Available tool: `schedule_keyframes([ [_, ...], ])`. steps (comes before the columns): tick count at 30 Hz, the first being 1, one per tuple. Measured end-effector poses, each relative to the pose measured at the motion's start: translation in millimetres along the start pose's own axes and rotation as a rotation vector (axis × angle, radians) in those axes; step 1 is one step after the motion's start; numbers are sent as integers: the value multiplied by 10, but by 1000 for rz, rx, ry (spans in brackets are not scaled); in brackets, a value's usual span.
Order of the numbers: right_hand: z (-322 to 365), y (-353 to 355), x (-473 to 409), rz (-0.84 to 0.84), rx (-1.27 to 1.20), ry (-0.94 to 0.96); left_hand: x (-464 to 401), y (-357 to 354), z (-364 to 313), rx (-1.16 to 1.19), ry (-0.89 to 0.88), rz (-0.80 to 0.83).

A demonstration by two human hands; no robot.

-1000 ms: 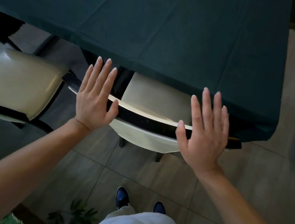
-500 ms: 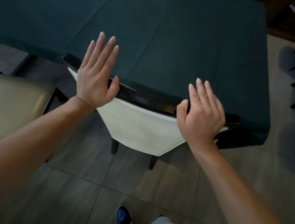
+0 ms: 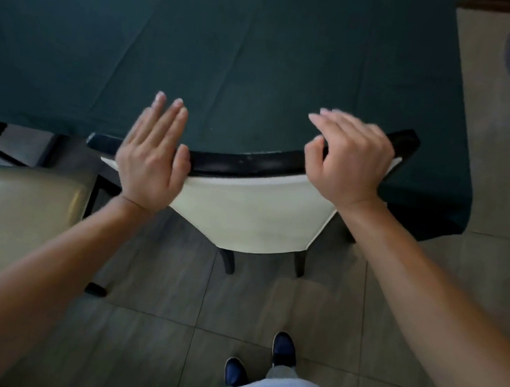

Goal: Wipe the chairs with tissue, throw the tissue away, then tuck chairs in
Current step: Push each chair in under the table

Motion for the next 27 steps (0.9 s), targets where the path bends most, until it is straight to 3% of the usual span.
schedule_keyframes([
  [4,-498,150,272,86,-31,4,-87,-135,-548,27,-11,4],
  [7,-459,148,556,138,25,-7,-2,-139,-576,36,-10,38],
  [13,-28,-29,563,255,61,-65,-46,-254,19,24,101,38],
  [27,679,-433,-82,310,173,-321,-467,-426,1026,60,-9,-106],
])
Point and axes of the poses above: each hand's wrist, its own x-axis away from the middle knuckle, its own y-axis out of the back of the hand, z = x × y, the point moved 1 cm from there along -x, towards the middle knuckle, and after that the axes turned 12 degrees about z, right-handed, at the moved point
